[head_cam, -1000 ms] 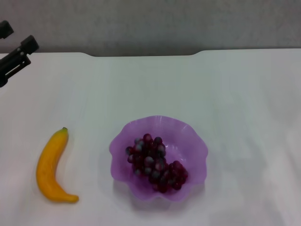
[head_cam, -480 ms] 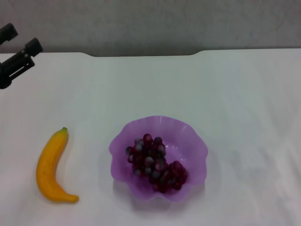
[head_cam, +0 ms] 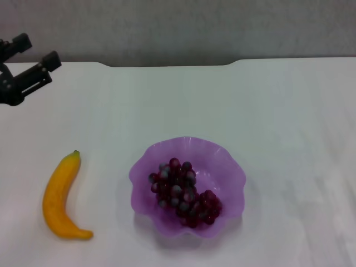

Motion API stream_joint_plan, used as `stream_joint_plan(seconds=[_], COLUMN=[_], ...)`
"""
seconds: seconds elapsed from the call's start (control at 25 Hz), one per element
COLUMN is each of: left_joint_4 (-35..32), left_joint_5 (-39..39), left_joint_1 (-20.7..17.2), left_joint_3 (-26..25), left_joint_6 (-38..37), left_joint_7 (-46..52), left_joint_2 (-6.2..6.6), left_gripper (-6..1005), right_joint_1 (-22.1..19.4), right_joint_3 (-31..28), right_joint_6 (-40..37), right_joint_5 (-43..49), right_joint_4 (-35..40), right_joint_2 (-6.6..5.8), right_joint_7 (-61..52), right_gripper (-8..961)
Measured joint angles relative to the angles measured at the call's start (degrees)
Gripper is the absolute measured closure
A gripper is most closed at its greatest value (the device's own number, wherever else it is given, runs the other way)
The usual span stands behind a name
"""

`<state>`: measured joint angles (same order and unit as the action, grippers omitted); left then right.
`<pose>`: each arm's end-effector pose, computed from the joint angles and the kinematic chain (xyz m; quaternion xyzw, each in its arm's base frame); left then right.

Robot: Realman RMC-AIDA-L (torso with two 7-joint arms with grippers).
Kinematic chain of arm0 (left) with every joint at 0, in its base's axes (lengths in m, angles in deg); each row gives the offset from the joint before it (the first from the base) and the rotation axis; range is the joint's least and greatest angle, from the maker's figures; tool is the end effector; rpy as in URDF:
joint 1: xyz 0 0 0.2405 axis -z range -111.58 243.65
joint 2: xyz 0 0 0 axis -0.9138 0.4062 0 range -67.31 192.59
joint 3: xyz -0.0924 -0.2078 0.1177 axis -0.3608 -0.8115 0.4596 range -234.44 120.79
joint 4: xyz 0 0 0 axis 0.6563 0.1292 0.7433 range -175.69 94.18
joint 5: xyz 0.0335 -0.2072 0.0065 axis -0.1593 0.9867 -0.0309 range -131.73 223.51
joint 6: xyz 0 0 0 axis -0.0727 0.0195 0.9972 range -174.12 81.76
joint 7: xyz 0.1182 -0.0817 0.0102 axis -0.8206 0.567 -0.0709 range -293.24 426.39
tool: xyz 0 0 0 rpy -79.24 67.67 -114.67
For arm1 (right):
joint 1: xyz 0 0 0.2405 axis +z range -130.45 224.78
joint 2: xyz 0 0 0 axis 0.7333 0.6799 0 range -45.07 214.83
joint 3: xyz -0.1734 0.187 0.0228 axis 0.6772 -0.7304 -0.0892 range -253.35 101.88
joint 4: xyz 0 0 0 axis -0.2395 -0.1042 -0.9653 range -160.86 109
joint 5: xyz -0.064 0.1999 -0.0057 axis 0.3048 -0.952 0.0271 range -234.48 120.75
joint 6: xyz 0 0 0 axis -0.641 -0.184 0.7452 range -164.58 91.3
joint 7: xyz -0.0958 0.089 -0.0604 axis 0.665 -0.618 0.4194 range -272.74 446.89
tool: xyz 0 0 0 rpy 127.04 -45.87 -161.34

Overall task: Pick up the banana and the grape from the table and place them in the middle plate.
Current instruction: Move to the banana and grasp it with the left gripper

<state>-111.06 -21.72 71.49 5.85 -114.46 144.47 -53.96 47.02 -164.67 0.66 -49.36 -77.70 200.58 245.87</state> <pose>-0.2417 0.3167 0.1181 -0.8258 -0.1286 -0.3701 0.4056 0.3438 0.3074 0.0565 -0.6963 0.2520 0.2423 0.6269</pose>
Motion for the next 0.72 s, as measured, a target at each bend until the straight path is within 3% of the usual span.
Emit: stream_joint_plan(seconds=[0.32,0.56,0.72], left_joint_4=[-10.6,-23.9,-29.7], left_joint_5=[-12.0,-32.5,-48.8], left_joint_1=[0.2,0.8,3.5], left_joint_3=[0.0,-0.1,0.4], left_joint_6=[4.9,8.1,7.4], left_joint_7=[12.6,32.8,50.3], left_joint_2=[0.02,-0.01,0.13], left_gripper=[246,246,246], right_joint_1=[0.0,-0.3,-0.7], right_joint_3=[3.5,4.7,5.5], right_joint_6=[-2.1,-2.0,-2.1], right_joint_5=[-2.7,-2.6,-2.5], right_joint_4=[-1.7,-2.6,-3.8], right_joint_2=[-0.33,-0.41,-0.4], right_joint_7=[3.0,3.1,3.1], right_gripper=[192,192,192])
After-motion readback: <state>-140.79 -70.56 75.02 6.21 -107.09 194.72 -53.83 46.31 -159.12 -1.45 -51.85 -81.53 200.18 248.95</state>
